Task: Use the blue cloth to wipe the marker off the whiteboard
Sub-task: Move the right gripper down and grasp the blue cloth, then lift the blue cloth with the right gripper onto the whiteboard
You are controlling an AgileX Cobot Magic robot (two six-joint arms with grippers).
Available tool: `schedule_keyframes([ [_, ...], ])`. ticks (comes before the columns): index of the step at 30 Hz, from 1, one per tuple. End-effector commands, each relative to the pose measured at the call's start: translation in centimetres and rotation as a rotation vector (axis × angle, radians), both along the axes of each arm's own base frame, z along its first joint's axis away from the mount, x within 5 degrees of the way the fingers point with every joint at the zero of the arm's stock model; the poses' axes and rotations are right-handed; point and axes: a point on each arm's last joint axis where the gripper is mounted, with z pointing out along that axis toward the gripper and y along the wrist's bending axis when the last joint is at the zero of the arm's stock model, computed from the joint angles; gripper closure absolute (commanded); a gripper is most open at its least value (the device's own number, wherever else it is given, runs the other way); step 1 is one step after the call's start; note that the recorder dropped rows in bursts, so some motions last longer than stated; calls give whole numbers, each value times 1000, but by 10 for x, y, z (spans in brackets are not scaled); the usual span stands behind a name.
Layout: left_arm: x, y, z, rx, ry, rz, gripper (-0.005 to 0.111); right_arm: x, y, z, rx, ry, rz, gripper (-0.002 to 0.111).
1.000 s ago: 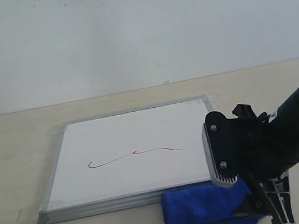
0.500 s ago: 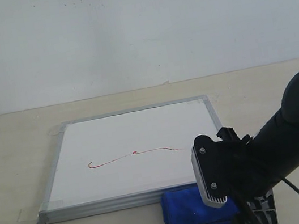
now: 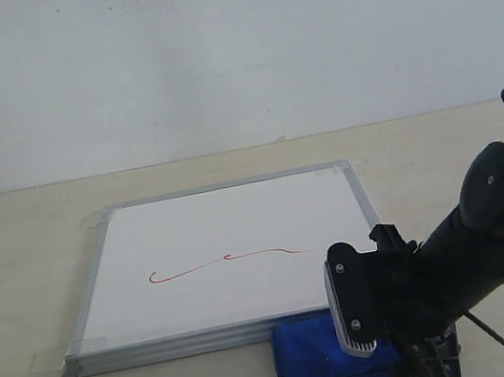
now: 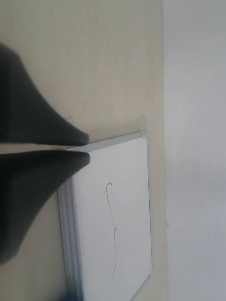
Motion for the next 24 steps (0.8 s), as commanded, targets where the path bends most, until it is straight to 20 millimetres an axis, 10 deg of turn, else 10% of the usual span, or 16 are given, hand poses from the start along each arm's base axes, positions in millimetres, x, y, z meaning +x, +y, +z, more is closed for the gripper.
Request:
schedule_keyframes([
  [1, 0, 0, 0, -4, -10, -5, 103, 1, 3, -4, -11, -8, 14, 29],
  [19, 0, 0, 0, -4, -10, -5, 103, -3, 7, -8, 13, 54, -27, 105],
  [24, 0, 0, 0, -4, -10, -5, 103, -2, 14, -1, 53, 47, -139, 108],
])
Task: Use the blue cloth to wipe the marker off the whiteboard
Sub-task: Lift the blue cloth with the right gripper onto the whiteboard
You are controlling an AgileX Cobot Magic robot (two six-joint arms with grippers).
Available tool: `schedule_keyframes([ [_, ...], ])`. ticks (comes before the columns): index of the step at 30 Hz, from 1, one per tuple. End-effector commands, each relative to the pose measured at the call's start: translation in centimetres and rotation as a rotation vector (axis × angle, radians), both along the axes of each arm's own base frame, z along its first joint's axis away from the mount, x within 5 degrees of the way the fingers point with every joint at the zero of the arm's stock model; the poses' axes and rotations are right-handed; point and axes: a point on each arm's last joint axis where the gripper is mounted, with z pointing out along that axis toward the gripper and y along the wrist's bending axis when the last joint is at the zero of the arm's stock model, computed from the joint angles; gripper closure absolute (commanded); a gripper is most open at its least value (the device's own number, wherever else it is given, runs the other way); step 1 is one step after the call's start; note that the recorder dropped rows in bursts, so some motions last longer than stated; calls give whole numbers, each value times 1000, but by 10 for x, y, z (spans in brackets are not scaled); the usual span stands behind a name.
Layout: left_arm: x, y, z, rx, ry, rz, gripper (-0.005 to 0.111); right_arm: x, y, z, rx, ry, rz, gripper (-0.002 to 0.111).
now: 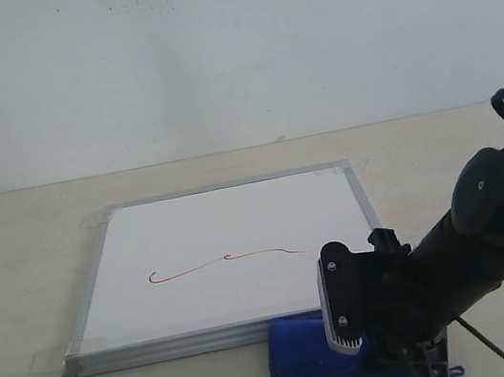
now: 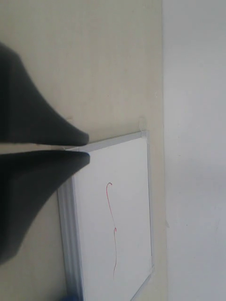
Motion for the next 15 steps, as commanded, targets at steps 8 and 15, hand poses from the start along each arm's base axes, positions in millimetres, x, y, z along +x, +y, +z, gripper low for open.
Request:
schedule_keyframes([
  [8, 0, 0, 0, -4, -10, -5, 103, 0, 25, 53, 216, 2, -298, 108],
  [15, 0, 0, 0, -4, -10, -5, 103, 1, 20, 109, 372, -113, -431, 108],
])
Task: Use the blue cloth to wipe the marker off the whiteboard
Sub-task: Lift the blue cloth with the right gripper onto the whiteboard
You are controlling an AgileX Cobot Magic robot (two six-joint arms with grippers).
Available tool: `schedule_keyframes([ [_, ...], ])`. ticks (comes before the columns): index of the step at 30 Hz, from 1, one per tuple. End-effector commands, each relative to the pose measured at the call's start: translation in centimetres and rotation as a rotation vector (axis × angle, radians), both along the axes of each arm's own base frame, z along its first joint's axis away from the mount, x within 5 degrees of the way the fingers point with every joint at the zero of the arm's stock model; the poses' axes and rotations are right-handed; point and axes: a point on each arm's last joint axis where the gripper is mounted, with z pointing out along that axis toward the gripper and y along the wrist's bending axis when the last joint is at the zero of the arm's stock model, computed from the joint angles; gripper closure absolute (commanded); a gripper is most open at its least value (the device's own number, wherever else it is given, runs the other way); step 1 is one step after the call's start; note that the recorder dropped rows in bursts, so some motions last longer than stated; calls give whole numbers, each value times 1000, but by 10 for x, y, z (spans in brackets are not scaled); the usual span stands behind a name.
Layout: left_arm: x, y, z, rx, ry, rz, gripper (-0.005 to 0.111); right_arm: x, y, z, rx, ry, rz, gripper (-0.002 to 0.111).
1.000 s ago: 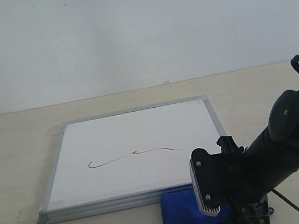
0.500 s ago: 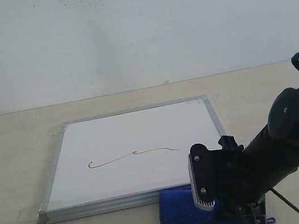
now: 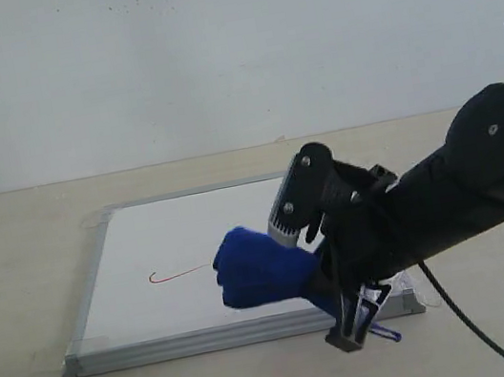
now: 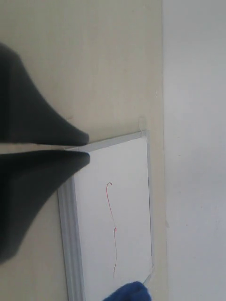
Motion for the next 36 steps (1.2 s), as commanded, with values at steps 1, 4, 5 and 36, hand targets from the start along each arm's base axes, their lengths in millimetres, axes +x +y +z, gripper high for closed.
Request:
schedule_keyframes([
  [1, 0, 0, 0, -4, -10, -5, 103, 3, -2, 44, 97, -90, -90, 108],
  [4, 0, 0, 0, -4, -10, -5, 103, 8, -2, 67, 103, -70, -161, 108],
  [5, 0, 0, 0, -4, -10, -5, 103, 12, -4, 74, 77, -76, -181, 108],
  [36, 0, 0, 0, -4, -10, -5, 103, 148, -14, -17, -107, 78, -544, 108],
])
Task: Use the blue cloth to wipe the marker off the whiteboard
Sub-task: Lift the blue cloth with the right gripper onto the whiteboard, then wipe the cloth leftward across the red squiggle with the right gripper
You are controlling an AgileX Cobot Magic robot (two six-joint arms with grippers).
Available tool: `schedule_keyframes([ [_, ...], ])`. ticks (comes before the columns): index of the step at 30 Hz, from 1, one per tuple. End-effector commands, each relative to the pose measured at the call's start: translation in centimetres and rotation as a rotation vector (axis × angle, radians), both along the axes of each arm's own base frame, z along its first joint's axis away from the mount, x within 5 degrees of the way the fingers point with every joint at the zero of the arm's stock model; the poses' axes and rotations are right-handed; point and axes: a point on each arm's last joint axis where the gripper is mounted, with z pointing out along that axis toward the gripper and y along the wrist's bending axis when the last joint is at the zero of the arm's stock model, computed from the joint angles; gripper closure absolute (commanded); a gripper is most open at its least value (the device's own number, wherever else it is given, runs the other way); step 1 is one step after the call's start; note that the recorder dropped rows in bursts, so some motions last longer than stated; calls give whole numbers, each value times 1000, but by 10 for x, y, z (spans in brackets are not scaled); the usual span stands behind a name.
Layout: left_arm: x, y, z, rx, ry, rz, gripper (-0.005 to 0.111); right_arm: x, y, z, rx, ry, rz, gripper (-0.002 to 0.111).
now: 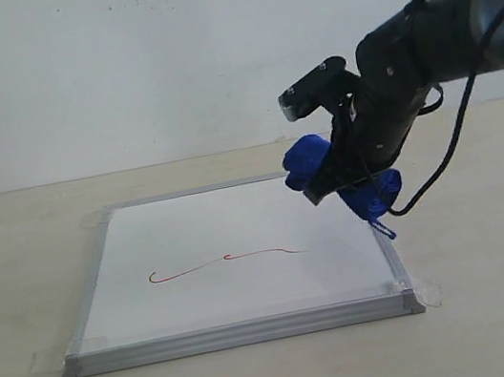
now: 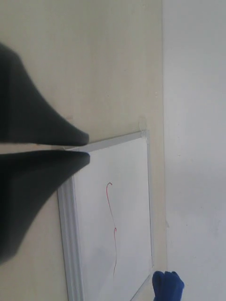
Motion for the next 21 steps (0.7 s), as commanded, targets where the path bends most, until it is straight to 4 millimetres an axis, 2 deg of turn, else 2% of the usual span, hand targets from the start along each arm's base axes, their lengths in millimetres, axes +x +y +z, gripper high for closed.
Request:
schedule_keyframes([
  [1, 0, 0, 0, -4, -10, -5, 103, 12, 5, -21, 11, -37, 31, 108],
  [16, 0, 0, 0, -4, -10, -5, 103, 12, 9, -70, 2, 89, 27, 108],
  [21, 0, 0, 0, -4, -10, -5, 103, 8, 15, -78, 4, 134, 38, 108],
])
